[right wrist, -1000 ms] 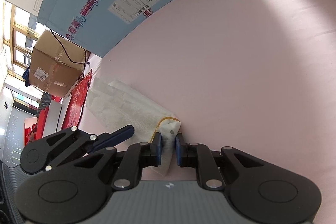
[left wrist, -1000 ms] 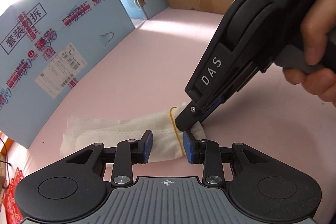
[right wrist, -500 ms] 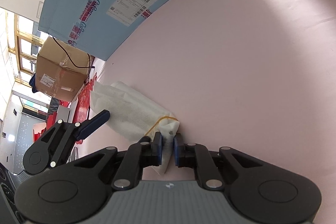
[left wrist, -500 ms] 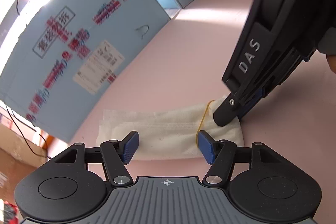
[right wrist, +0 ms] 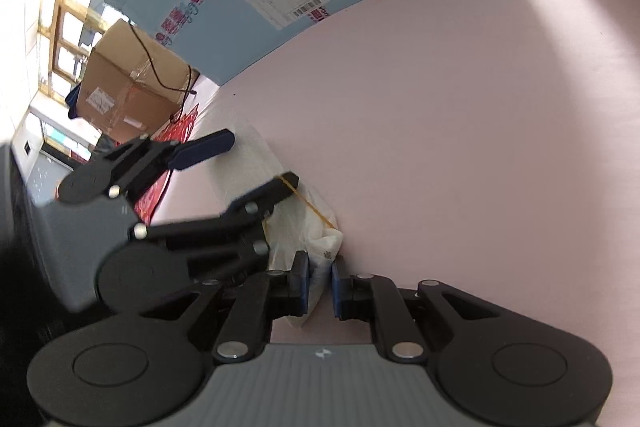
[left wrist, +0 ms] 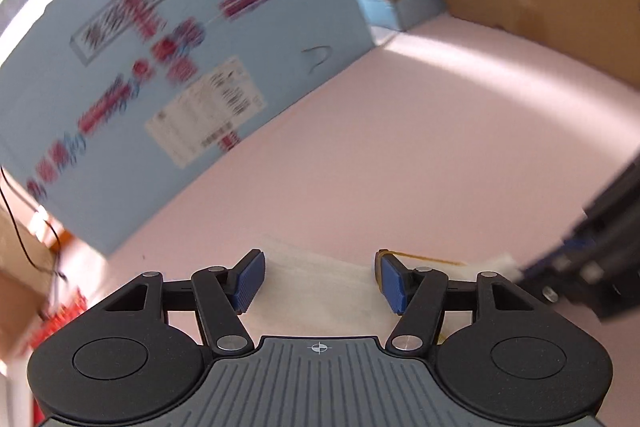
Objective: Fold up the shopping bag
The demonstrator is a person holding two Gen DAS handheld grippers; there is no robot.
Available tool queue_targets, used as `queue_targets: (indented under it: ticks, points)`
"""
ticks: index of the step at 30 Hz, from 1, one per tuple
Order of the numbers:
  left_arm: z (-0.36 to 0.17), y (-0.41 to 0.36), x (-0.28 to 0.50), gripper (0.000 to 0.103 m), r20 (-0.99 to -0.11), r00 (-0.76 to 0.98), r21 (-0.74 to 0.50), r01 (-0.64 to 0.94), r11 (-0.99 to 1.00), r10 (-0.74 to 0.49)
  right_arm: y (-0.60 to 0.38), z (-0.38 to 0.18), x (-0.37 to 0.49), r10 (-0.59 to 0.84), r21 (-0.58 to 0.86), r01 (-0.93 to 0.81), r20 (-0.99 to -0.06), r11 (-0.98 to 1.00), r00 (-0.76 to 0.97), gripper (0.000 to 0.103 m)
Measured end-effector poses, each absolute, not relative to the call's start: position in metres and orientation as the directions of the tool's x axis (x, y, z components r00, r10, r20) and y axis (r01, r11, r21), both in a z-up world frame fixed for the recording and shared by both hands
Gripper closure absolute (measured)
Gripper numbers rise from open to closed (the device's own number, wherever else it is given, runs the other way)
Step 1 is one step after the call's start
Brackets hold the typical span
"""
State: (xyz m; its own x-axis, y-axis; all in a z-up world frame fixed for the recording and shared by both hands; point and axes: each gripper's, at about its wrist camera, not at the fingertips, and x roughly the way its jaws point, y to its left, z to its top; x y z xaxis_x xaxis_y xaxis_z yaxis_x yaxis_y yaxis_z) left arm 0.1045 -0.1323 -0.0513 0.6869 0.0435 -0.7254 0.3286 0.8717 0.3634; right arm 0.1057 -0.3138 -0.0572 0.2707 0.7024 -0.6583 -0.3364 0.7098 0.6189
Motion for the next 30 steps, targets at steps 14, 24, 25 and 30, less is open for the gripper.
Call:
queue_targets:
  ticks: [14,24,25,30]
  points:
    - [-0.047,-0.126,0.087,0.037,-0.697,0.716,0.401,0.436,0.805,-0.041,-0.267,-0.032,0.078,0.617,0.236,-0.688,-0.690,0.687,0.379,0.084]
    - [-0.023,-0.105,0.122,0.033,-0.735,0.673,0.223,0.346,0.911,-0.076,-0.219,-0.017,-0.005,0.522,-0.496,-0.759,-0.552,0.422,0.650,0.088]
    - [-0.027,-0.096,0.128,0.033,-0.752,0.656,0.193,0.316,0.929,-0.067,-0.217,-0.021,-0.013,0.523,-0.557,-0.736,-0.526,0.384,0.671,0.088]
    - [-0.037,-0.080,0.123,0.028,-0.767,0.639,0.180,0.299,0.937,-0.057,-0.219,-0.034,-0.038,0.563,-0.670,-0.690,-0.470,0.274,0.680,0.091]
